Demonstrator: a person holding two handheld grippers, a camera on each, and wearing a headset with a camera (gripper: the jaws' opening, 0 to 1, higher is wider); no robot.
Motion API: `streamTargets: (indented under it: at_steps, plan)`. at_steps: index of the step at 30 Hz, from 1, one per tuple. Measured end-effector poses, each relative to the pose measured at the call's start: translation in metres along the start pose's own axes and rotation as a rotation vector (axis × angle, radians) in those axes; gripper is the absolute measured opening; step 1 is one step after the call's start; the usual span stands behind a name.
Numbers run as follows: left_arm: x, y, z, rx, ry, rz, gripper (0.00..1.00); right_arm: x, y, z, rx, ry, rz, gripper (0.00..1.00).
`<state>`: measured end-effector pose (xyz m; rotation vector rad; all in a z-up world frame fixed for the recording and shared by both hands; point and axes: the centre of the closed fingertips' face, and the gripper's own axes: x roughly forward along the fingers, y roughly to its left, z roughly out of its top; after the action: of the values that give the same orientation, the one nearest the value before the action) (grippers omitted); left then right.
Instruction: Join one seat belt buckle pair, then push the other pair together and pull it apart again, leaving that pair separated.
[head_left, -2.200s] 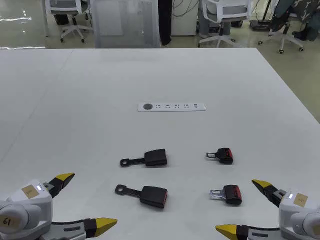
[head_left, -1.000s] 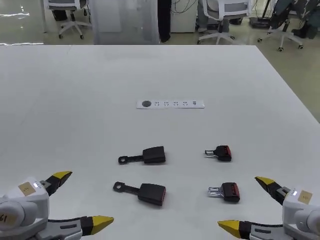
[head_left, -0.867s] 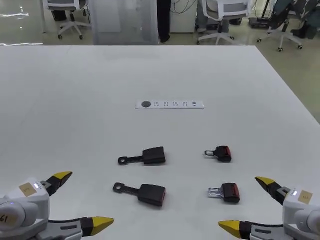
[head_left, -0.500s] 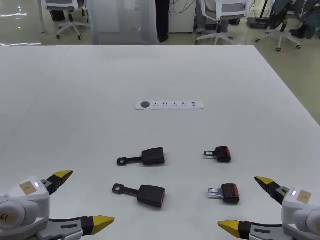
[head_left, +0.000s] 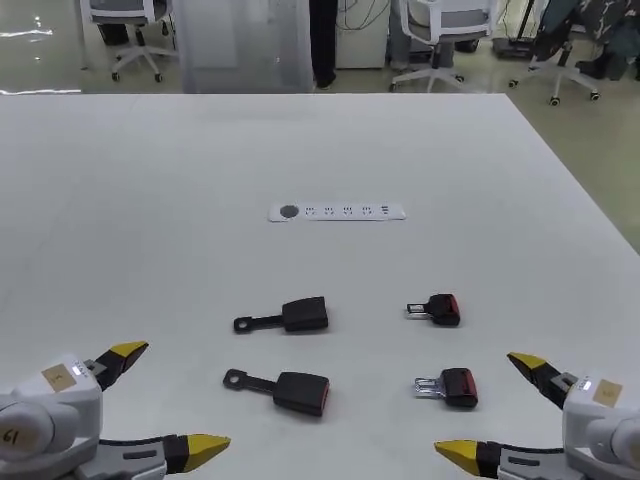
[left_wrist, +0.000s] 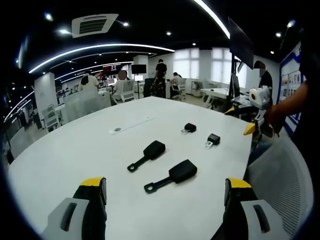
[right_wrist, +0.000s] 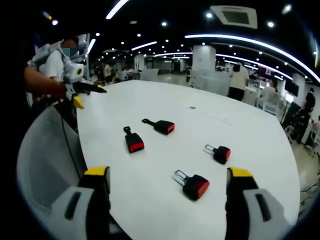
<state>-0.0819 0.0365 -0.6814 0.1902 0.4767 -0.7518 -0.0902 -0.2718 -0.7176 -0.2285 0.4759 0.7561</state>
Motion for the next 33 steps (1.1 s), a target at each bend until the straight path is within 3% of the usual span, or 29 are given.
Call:
streamTargets:
  at_steps: [33]
  plan:
    - [0.0068, -0.0088, 0.003, 0.024, 0.014, -0.03, 1.0, -0.0033, -0.0031, -0.0066, -0.001, 0.02, 0.005, 0.97]
